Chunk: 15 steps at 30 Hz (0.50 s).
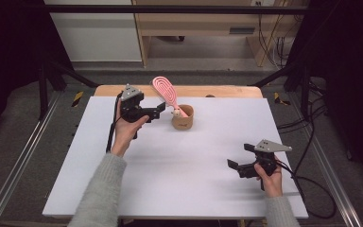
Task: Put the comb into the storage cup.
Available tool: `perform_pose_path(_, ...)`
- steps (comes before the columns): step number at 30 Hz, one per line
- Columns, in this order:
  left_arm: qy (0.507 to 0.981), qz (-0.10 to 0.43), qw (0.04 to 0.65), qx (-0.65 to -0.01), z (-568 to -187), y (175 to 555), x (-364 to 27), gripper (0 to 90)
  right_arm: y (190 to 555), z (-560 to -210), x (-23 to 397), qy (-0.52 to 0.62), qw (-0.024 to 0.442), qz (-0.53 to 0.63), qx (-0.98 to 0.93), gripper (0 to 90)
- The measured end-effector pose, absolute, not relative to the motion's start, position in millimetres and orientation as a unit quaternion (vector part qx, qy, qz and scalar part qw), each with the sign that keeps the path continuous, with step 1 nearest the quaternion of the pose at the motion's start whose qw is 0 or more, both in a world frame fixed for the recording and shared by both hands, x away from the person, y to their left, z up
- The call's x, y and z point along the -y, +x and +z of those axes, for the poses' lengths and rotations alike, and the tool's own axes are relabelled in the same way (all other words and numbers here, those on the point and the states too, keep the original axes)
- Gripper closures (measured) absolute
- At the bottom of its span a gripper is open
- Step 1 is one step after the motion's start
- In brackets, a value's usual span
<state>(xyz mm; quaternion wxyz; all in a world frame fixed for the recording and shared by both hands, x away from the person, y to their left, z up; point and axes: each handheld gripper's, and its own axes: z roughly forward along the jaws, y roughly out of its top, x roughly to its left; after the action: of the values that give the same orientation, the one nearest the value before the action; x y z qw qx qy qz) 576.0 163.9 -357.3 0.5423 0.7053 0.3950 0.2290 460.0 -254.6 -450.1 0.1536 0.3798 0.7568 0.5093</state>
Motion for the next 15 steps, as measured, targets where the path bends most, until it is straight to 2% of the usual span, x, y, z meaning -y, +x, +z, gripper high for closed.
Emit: perform_pose_path(15,0.718,0.229,0.548,-0.363,-359.7,540.4,-187.0,2.3,460.3,-451.0,254.0,0.381,0.155,0.506,-0.758,0.4)
